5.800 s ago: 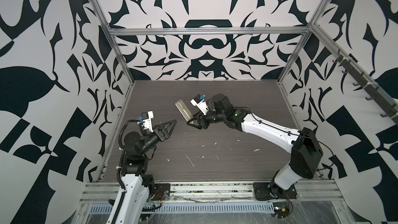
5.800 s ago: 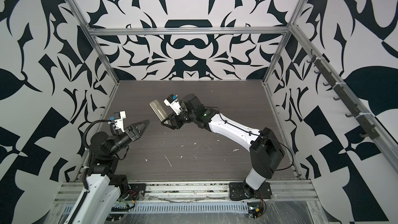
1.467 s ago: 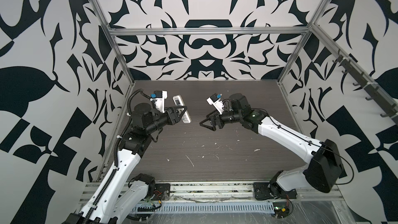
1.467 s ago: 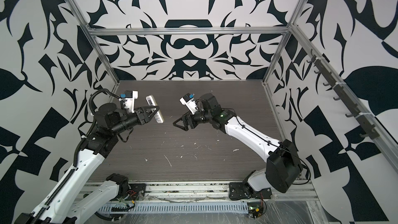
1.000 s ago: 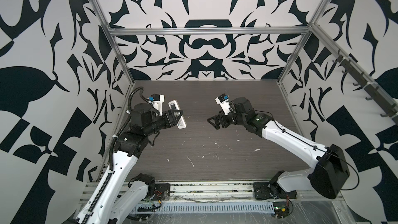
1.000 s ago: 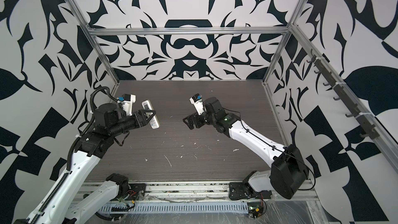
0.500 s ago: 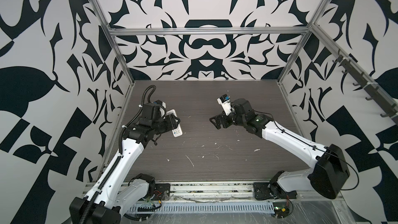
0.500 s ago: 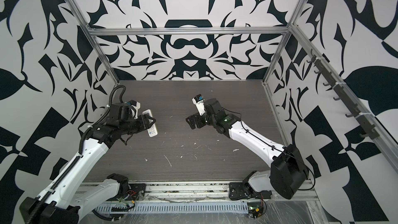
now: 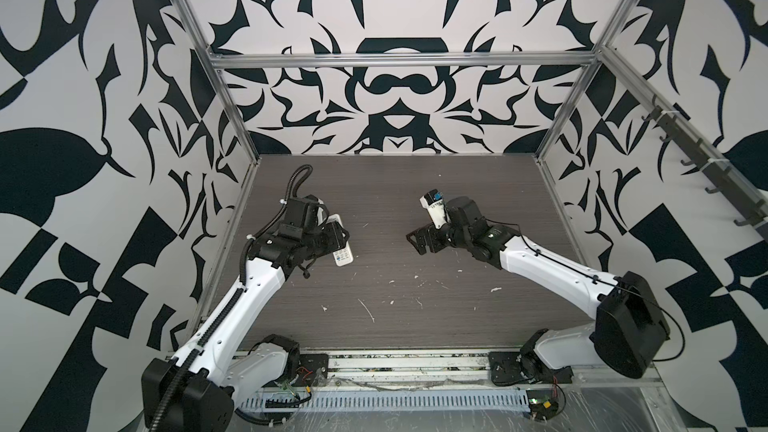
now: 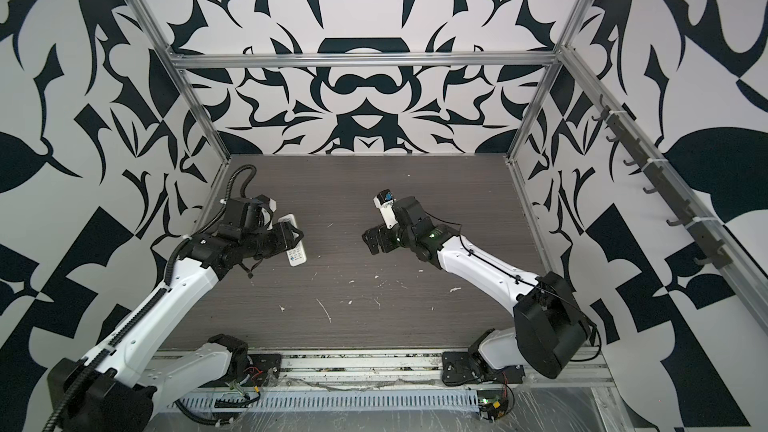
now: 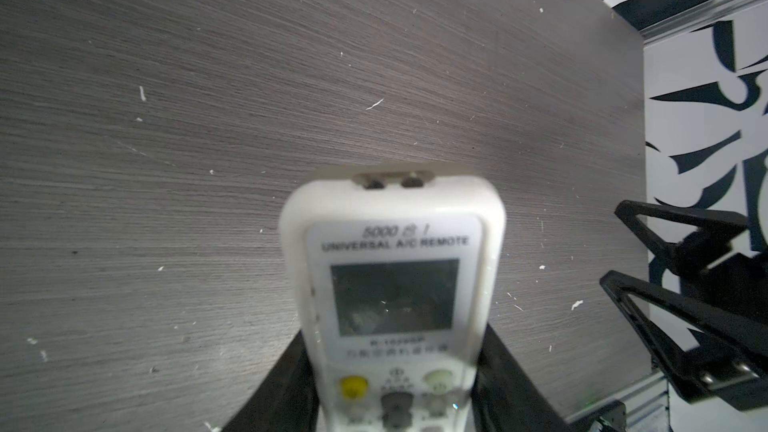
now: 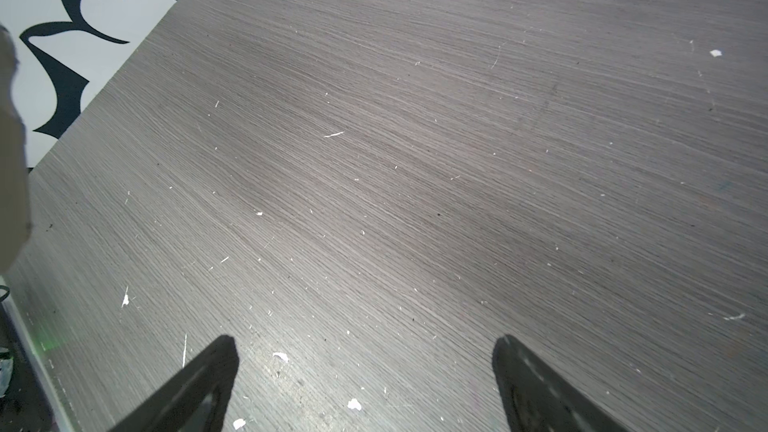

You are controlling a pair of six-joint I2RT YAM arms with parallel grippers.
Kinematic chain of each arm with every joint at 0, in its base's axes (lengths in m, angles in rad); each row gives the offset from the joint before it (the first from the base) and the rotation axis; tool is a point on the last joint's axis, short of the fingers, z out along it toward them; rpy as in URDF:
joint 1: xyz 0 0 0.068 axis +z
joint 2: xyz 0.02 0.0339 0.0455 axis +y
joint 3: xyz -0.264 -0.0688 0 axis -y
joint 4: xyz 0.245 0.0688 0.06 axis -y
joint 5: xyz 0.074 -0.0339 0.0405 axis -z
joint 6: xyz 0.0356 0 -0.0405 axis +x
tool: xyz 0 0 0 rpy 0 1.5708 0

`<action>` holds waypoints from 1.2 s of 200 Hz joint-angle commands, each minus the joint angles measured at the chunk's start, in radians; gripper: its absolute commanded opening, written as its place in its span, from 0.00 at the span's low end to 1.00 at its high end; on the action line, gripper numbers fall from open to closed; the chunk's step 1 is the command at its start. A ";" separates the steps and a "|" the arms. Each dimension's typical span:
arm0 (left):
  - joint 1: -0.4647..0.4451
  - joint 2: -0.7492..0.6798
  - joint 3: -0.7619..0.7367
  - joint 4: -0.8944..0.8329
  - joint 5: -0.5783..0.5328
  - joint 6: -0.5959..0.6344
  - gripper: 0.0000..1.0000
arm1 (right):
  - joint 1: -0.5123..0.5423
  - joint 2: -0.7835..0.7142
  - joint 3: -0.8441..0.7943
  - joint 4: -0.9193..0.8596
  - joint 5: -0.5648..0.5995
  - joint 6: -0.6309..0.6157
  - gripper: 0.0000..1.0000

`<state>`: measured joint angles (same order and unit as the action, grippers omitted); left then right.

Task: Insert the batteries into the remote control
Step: 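Lower the remote to the table with the left gripper while the right gripper withdraws, then open the left gripper and release the remote on the table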

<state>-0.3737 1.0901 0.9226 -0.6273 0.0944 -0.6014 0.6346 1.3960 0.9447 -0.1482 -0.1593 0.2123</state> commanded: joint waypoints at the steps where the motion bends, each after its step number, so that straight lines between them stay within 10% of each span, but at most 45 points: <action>1: -0.027 0.034 -0.017 -0.034 -0.055 -0.015 0.31 | -0.005 -0.011 -0.010 0.049 0.007 0.018 0.99; 240: -0.231 0.392 -0.008 0.028 -0.248 -0.104 0.35 | -0.007 0.026 -0.021 0.101 -0.019 0.021 1.00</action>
<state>-0.5968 1.4693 0.9108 -0.6056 -0.1265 -0.6857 0.6300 1.4296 0.9215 -0.0837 -0.1711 0.2363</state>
